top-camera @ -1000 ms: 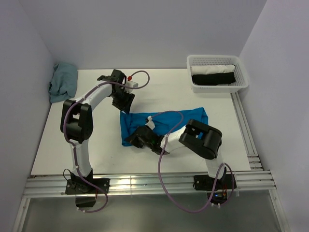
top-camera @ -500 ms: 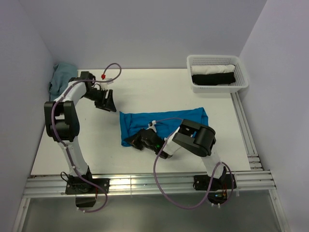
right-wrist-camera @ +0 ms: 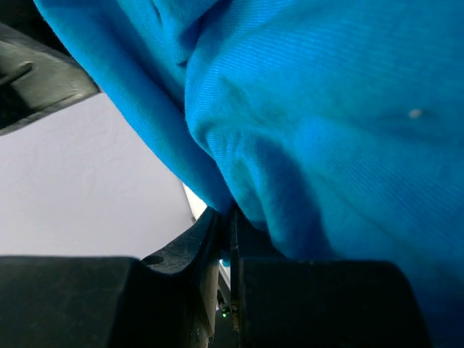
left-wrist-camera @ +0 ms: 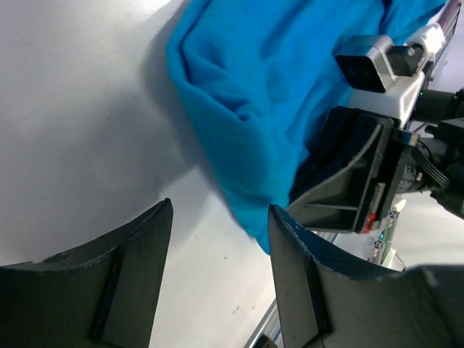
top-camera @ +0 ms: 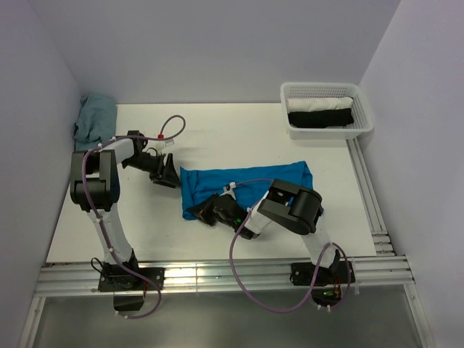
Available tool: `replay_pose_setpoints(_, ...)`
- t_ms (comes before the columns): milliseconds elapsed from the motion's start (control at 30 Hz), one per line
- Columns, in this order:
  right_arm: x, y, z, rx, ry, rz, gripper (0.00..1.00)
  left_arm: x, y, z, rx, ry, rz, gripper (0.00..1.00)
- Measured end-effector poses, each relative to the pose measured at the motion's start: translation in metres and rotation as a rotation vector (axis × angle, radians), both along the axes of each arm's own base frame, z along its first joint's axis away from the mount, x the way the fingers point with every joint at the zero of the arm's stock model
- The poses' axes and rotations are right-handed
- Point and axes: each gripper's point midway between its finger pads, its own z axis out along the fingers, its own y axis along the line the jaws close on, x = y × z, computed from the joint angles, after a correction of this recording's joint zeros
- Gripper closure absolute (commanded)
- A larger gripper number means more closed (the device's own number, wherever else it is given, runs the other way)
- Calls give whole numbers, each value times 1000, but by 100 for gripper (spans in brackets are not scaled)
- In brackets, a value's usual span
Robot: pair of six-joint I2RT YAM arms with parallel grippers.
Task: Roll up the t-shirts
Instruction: Roll the tshirt
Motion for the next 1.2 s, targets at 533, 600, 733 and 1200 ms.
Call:
replay_pose_setpoints(533, 0, -1, -1, -2, 0, 0, 100, 5, -38, -14, -35, 26, -1, 47)
replay_pose_setpoints(600, 0, -1, -1, -4, -2, 1, 100, 6, -40, -15, -27, 38, 4, 51)
replay_pose_setpoints(733, -1, -2, -2, -14, -7, 6, 100, 8, -40, -20, 17, 40, 9, 65)
replay_pose_setpoints(1200, -7, 1, 3, -270, -68, 67, 64, 11, -42, -25, 247, 28, -17, 100)
